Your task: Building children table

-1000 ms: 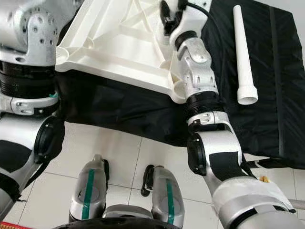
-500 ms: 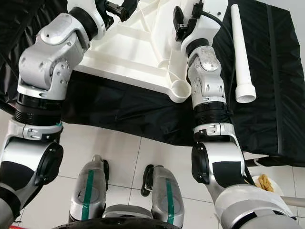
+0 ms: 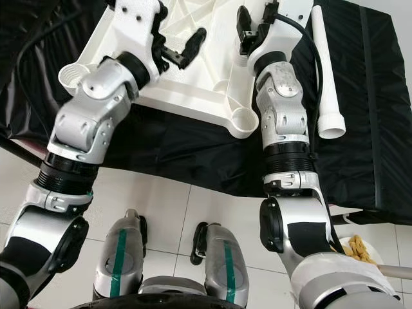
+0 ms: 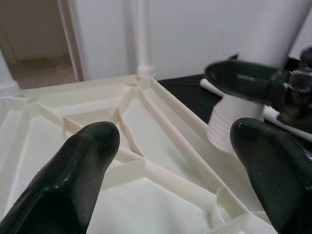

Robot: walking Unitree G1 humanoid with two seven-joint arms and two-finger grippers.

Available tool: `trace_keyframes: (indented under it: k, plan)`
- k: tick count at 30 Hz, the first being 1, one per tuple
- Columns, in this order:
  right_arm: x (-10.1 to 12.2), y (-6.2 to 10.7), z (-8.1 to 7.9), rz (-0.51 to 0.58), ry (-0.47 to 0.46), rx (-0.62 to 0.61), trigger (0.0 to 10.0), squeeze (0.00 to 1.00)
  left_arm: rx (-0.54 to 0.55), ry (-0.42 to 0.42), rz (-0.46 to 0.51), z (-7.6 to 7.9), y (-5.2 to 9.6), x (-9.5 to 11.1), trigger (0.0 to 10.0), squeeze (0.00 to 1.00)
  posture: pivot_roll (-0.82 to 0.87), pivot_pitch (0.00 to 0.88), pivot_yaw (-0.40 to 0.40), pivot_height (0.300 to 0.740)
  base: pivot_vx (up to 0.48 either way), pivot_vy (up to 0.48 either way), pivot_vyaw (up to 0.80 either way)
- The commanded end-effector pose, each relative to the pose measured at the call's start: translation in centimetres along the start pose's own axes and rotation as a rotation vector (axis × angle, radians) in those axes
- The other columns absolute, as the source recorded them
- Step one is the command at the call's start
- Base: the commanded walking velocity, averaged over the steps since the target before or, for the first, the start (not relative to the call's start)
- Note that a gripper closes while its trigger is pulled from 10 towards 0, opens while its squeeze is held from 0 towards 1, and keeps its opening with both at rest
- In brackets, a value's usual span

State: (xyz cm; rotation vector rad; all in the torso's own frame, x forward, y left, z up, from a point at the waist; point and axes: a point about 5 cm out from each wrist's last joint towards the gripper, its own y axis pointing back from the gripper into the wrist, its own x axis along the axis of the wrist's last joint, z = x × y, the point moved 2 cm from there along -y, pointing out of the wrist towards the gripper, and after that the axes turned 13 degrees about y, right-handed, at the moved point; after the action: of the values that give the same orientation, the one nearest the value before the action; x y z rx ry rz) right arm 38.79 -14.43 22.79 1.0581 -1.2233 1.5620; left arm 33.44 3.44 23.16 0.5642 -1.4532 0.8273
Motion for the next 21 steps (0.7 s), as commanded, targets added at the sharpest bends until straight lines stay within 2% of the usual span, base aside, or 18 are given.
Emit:
trace_keyframes:
  k: [1,2,5,12,15,19,21]
  plan:
    - [0.0,0.3,0.6,-0.009,-0.008,-0.023,10.0,0.00,-0.081,-0.010,-0.020,1.1,0.1,-0.6,10.0,0.00,0.11,0.045,-0.082,0.740,0.000,0.000,0.00]
    - [0.0,0.3,0.6,-0.009,-0.008,-0.023,10.0,0.00,-0.081,-0.010,-0.020,1.1,0.1,-0.6,10.0,0.00,0.11,0.045,-0.082,0.740,0.000,0.000,0.00]
    - [-0.2,0.5,0.2,-0.026,-0.003,-0.020,10.0,0.00,-0.219,-0.048,-0.096,3.4,0.9,-3.2,10.0,0.00,0.11,0.046,-0.063,0.740,0.000,0.000,0.00]
    - [-0.8,0.8,-0.2,-0.046,0.003,-0.014,10.0,0.00,-0.296,-0.085,-0.153,4.5,1.5,-5.1,10.0,0.00,0.11,0.050,-0.057,0.740,0.000,0.000,0.00]
    - [-1.1,1.0,-0.4,-0.061,0.002,-0.013,10.0,0.00,-0.379,-0.101,-0.216,5.2,2.2,-6.6,10.0,0.00,0.11,0.052,-0.058,0.740,0.000,0.000,0.00]
    - [-1.1,1.0,-0.4,-0.067,0.006,-0.013,10.0,0.00,-0.409,-0.109,-0.232,5.4,2.4,-7.0,10.0,0.00,0.11,0.054,-0.063,0.740,0.000,0.000,0.00]
    - [-1.2,0.9,-0.2,-0.077,0.010,-0.015,10.0,0.00,-0.445,-0.140,-0.256,5.6,2.5,-7.6,10.0,0.00,0.11,0.056,-0.070,0.740,0.000,0.000,0.00]
